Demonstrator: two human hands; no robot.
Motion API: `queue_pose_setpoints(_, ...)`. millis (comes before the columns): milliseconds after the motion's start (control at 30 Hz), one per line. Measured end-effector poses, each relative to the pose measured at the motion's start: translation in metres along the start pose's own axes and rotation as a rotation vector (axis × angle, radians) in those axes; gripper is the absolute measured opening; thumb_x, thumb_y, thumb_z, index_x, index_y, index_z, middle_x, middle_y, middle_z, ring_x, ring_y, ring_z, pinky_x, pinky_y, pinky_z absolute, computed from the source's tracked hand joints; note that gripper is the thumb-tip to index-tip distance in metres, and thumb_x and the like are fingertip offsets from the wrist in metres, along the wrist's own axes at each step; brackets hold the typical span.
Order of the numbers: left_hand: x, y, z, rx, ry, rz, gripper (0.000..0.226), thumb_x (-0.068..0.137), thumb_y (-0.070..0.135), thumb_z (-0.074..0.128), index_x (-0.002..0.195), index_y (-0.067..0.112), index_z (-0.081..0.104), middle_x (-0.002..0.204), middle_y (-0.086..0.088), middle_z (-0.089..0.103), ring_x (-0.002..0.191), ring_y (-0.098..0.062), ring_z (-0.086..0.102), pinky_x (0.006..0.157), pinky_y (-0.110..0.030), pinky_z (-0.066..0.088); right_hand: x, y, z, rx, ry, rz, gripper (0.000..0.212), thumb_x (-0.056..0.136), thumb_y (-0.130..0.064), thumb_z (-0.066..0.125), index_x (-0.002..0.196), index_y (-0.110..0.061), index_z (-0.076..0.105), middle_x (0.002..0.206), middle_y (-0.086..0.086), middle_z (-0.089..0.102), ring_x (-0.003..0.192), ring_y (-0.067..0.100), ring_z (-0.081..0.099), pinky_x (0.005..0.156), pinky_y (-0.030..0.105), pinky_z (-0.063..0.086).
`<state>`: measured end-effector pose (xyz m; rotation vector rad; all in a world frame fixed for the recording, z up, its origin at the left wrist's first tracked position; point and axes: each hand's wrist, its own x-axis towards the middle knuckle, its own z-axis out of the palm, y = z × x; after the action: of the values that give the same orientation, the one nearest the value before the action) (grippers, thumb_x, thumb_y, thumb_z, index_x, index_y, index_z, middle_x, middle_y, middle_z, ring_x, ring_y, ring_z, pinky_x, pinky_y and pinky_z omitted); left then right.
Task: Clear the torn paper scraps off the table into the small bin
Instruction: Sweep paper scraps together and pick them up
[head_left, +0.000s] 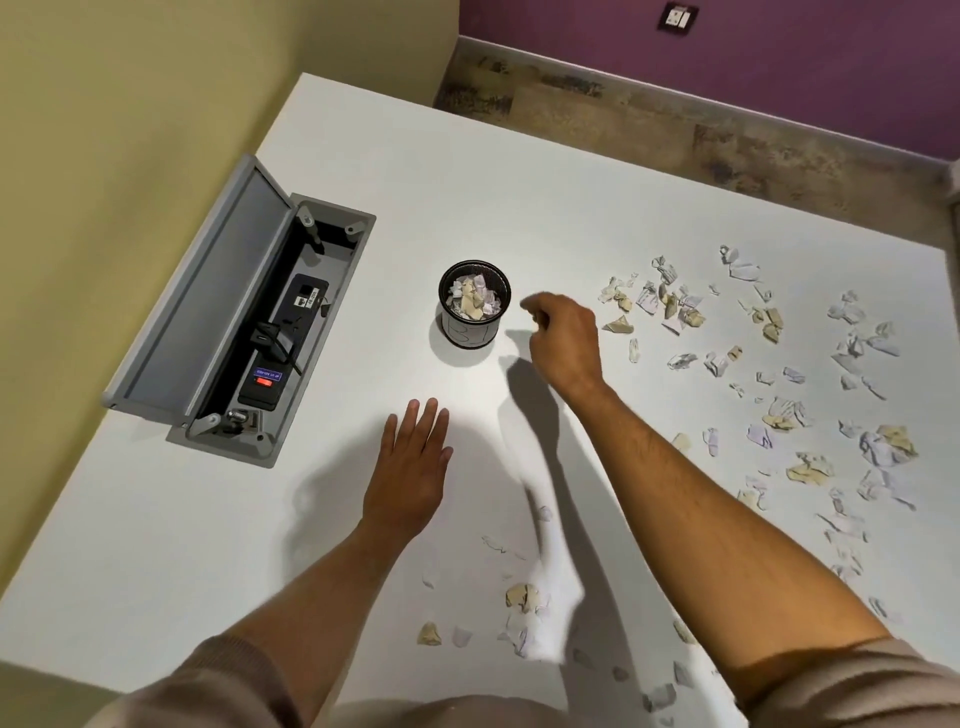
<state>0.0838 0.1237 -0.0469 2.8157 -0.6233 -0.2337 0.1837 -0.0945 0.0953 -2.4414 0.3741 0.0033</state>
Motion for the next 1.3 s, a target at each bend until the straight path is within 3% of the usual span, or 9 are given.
queue_pose_setpoints(133,0.001,0.000,-0.003,0.019,-0.028,0.001,0.052,0.105,0.033,0.023,0.152,0.012,0.026,0.160,-0.009,0.023,0.150,-0.031,0.013,0.120,-0.051,0.014,-0.051,0.054,0.021,-0.083,-0.143,-0.001,0.035,0.095,-0.017,0.046,0.127,-0.012,0.058,0.130,0.007,0.059,0.121,0.027,0.053,0.101,0.034,0.042)
queue_pose_setpoints(233,0.001,0.001,-0.007,0.024,-0.062,0.015,0.053,0.105,0.040,0.022,0.152,0.014,0.027,0.160,-0.009,0.024,0.149,-0.031,0.015,0.121,-0.052,0.012,-0.092,0.084,0.038,-0.155,-0.245,-0.065,0.056,0.097,-0.047,0.030,0.132,-0.007,0.049,0.136,0.011,0.052,0.128,0.032,0.045,0.107,0.043,0.038)
queue_pose_setpoints(300,-0.003,0.002,-0.009,0.028,-0.083,0.046,0.055,0.105,0.046,0.023,0.152,0.017,0.027,0.161,-0.006,0.023,0.150,-0.029,0.014,0.121,-0.054,0.009,-0.118,0.098,0.046,-0.273,-0.342,-0.080,0.068,0.099,-0.055,0.025,0.150,-0.009,0.028,0.157,0.010,0.026,0.146,0.026,0.020,0.121,0.040,0.015)
queue_pose_setpoints(467,-0.032,0.008,-0.010,0.024,-0.140,0.167,0.058,0.104,0.050,0.021,0.152,0.017,0.029,0.162,-0.005,0.022,0.151,-0.025,0.010,0.121,-0.053,0.007,-0.178,0.116,0.058,-0.479,-0.490,-0.216,0.080,0.092,-0.063,0.005,0.154,-0.013,0.004,0.162,0.006,-0.003,0.149,0.021,-0.009,0.121,0.042,-0.006)
queue_pose_setpoints(600,-0.067,0.019,-0.005,-0.011,-0.170,0.291,0.057,0.105,0.048,0.022,0.154,0.019,0.025,0.164,-0.002,0.014,0.152,-0.020,0.001,0.121,-0.051,0.008,-0.219,0.125,0.057,-0.497,-0.525,-0.323,0.073,0.097,-0.057,0.022,0.154,-0.014,0.004,0.162,0.002,-0.005,0.146,0.015,-0.017,0.119,0.037,-0.012)
queue_pose_setpoints(800,-0.105,0.034,0.005,0.041,-0.285,0.465,0.055,0.105,0.049,0.020,0.153,0.024,0.026,0.163,0.001,0.015,0.152,-0.021,0.003,0.122,-0.051,0.006,-0.260,0.136,0.054,-0.452,-0.521,-0.419,0.063,0.100,-0.047,0.024,0.154,-0.017,0.012,0.162,0.000,0.005,0.148,0.013,-0.005,0.120,0.035,-0.006)
queue_pose_setpoints(900,-0.114,0.039,0.000,0.025,-0.276,0.426,0.055,0.105,0.047,0.015,0.153,0.023,0.024,0.163,0.002,0.015,0.152,-0.022,0.006,0.123,-0.046,0.005,-0.277,0.136,0.041,-0.413,-0.436,-0.322,0.059,0.101,-0.044,0.020,0.155,-0.019,0.011,0.161,-0.002,0.001,0.149,0.013,-0.004,0.122,0.032,-0.004)
queue_pose_setpoints(1100,-0.159,0.032,0.002,-0.099,-0.168,0.020,0.065,0.102,0.050,0.014,0.156,0.014,0.011,0.163,-0.001,-0.001,0.151,-0.016,-0.009,0.122,-0.036,-0.009,-0.339,0.174,0.025,-0.292,-0.114,0.198,0.069,0.097,-0.053,0.011,0.155,-0.016,0.006,0.162,0.001,-0.003,0.147,0.010,-0.014,0.120,0.032,-0.008)
queue_pose_setpoints(1300,-0.184,0.065,0.015,-0.149,-0.227,-0.115,0.075,0.098,0.059,0.011,0.155,0.013,-0.006,0.161,0.001,-0.019,0.146,-0.011,-0.025,0.117,-0.030,-0.022,-0.386,0.190,0.043,-0.321,-0.118,0.365,0.080,0.094,-0.064,0.007,0.153,-0.012,-0.008,0.160,0.004,-0.019,0.146,0.015,-0.023,0.120,0.041,-0.009)
